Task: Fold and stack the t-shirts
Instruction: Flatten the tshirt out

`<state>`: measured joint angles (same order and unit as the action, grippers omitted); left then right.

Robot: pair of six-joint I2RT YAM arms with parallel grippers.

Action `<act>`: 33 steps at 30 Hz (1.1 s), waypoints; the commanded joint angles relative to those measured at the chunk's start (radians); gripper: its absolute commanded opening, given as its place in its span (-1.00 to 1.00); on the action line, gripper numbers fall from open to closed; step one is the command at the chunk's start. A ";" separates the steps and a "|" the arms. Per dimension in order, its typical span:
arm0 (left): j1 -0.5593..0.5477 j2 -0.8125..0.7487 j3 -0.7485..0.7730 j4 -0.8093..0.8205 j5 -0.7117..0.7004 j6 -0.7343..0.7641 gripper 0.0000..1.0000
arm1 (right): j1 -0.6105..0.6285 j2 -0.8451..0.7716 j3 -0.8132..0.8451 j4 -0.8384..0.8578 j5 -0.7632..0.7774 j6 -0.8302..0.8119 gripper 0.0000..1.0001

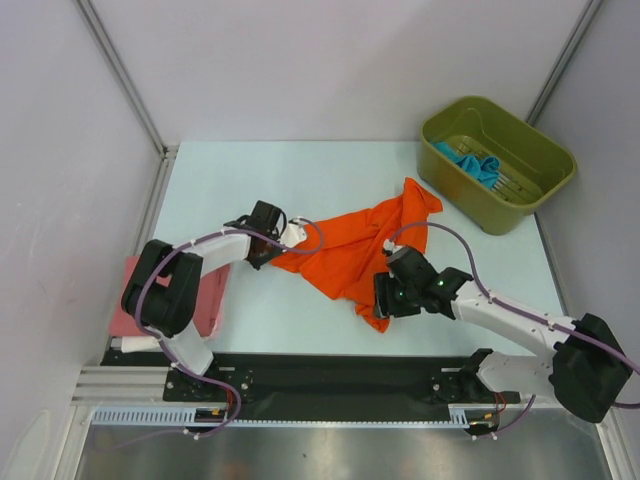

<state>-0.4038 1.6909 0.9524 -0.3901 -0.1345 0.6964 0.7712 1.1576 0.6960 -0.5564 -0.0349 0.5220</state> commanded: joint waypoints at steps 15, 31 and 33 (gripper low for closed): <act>0.129 -0.204 0.265 -0.284 0.064 -0.138 -0.99 | -0.169 -0.047 0.223 -0.245 0.269 -0.060 -1.00; 0.292 -0.369 1.123 -0.741 -0.112 -0.106 -0.99 | -0.409 0.030 1.286 -0.539 0.086 -0.562 -1.00; 0.292 -0.358 1.157 -0.719 -0.125 -0.100 -0.99 | -0.411 0.045 1.292 -0.499 0.085 -0.582 -1.00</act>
<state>-0.1337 1.3174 2.0632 -1.0546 -0.1097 0.5770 0.3759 1.1751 1.9560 -1.0115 0.0311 0.0391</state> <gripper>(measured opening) 0.009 0.018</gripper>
